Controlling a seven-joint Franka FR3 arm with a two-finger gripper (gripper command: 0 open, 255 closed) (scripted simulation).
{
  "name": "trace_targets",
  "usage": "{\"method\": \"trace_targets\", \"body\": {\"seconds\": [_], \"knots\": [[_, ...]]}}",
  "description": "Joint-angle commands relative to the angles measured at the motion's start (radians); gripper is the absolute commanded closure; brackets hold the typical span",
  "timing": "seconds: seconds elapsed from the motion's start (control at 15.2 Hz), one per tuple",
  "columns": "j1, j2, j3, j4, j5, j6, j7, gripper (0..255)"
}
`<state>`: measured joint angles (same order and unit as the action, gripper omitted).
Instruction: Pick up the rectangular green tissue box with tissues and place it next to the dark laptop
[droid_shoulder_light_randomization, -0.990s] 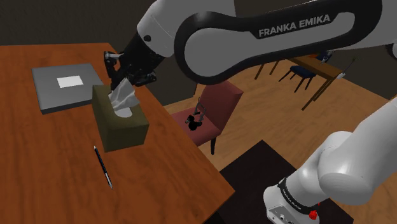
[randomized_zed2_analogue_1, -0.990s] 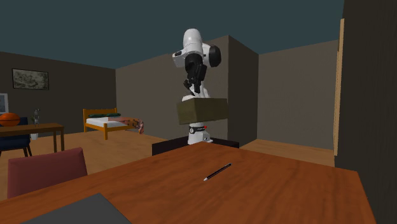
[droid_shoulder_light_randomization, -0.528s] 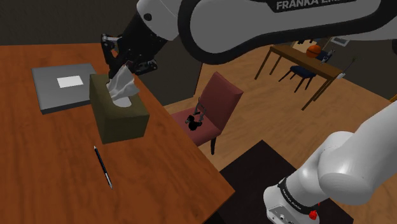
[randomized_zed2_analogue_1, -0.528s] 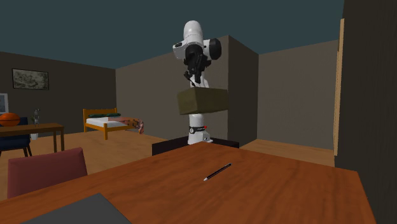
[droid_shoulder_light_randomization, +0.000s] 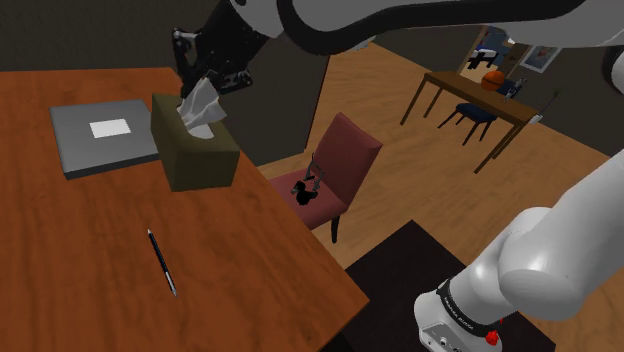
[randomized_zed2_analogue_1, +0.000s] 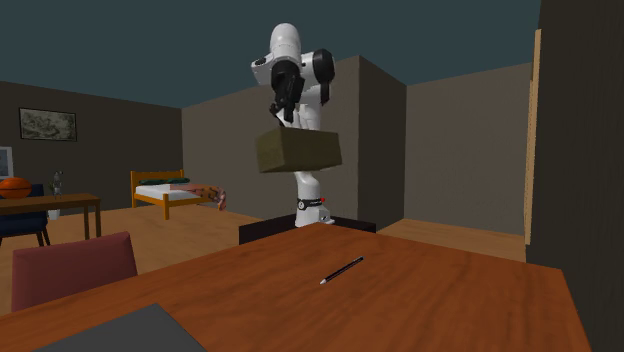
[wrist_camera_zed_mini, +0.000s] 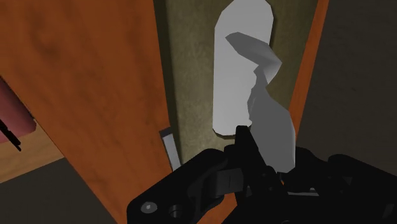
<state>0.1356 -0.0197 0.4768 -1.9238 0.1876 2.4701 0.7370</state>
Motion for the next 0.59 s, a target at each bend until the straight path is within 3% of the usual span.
{"method": "trace_targets", "body": {"seconds": [0.0, 0.53], "knots": [[-0.017, 0.041, -0.018, 0.046, 0.003, -0.014, -0.042, 255], [-0.084, 0.21, -0.074, 0.259, 0.005, -0.095, -0.178, 255]]}}
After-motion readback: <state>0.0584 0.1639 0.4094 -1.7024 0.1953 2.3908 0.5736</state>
